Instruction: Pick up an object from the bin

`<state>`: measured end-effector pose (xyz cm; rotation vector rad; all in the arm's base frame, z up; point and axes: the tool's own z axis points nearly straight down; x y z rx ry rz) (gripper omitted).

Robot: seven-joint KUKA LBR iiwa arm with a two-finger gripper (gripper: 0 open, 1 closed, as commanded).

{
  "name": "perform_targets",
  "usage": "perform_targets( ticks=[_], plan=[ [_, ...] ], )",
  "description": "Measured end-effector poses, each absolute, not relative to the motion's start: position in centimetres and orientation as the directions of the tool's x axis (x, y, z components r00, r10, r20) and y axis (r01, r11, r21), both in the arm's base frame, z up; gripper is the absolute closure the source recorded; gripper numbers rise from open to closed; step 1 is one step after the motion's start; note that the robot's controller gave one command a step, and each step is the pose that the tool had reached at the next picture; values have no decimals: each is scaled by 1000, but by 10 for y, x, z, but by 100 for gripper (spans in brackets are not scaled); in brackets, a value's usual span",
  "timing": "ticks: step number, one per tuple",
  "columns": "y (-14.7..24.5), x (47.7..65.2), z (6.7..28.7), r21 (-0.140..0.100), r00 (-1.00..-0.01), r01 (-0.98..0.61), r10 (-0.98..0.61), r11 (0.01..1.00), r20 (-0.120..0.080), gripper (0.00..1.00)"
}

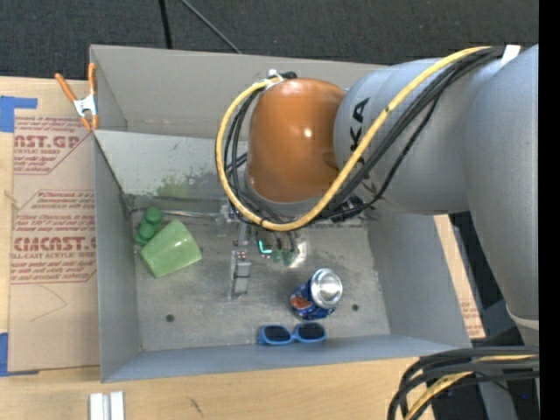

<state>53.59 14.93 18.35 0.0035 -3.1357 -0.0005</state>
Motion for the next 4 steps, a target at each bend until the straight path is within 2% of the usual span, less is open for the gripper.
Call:
perform_targets(
  ticks=[1,2,3,4],
  plan=[
    [173,577,81,0,-999,-35,-35,999,4,0],
    [216,589,71,3,-998,57,57,998,-2,0],
    [214,589,72,1,-998,58,58,998,1,100],
    [240,581,209,6,-999,42,43,999,-9,100]
  ],
)
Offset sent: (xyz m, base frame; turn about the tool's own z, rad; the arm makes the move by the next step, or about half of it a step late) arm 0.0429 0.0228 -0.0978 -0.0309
